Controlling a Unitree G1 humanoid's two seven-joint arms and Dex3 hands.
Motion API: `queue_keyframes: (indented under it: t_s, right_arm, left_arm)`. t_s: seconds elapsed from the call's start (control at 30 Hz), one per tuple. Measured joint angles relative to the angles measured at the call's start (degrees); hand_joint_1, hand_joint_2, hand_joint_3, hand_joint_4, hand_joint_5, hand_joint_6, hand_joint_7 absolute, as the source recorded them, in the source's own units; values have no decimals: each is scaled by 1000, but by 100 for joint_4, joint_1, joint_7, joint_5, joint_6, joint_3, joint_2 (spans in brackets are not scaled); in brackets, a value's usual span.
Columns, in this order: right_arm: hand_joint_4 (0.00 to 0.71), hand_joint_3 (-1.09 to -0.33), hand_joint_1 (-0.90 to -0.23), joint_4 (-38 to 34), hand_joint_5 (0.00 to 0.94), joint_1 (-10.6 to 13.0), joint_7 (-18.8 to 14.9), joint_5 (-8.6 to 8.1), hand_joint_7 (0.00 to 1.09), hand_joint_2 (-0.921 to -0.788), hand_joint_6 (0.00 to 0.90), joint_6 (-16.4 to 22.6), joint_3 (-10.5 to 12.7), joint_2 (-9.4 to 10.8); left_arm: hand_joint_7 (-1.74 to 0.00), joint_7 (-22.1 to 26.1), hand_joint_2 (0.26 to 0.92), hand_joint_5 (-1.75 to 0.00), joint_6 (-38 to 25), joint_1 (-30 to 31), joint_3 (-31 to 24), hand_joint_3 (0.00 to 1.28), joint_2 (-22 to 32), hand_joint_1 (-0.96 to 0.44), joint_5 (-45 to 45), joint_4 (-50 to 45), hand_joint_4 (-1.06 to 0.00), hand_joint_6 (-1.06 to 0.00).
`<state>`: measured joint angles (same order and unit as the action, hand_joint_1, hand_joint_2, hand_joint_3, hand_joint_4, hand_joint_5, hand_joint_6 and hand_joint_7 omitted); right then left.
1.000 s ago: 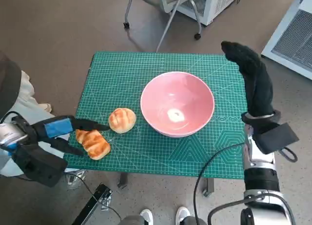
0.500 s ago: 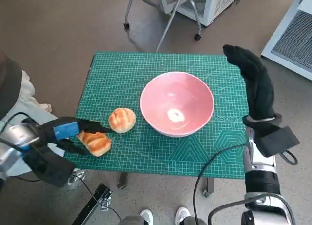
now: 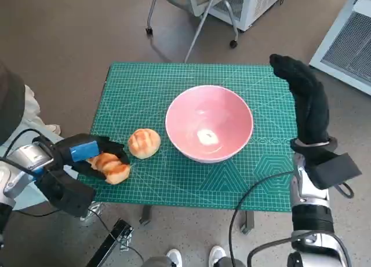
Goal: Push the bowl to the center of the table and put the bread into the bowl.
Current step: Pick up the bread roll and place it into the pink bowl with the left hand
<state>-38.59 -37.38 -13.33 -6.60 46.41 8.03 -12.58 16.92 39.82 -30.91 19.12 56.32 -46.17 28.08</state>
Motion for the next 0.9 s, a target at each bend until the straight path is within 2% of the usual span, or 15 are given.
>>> queue_keyframes:
  t_s: [0.13, 0.47, 0.7, 0.9]
  right_arm:
    - [367, -759, -608, 0, 19, 2, 0, 0, 751, -921, 55, 27, -1, 4]
    - [368, -762, -605, 14, 17, 44, 1, 9, 751, -921, 55, 42, -5, 5]
    - [368, -762, -606, 16, 16, 46, 1, 9, 751, -921, 54, 41, -5, -4]
    - [367, -766, -600, 15, 15, 46, 0, 7, 750, -921, 47, 44, -2, -21]
  left_arm:
    - [-958, 13, 920, -1377, -28, 64, -201, 81, 28, 2, 215, -154, -546, -756]
    - [-892, 75, 919, -1352, -31, 33, -863, 45, 216, 3, 946, -711, -566, -821]
    - [-915, 587, 920, -1334, -230, -334, -1229, 41, 127, 4, 2033, -1053, -567, -818]
    - [-954, 1098, 919, -1323, -679, -915, -1405, 51, -258, 4, 3060, -1223, -558, -804]
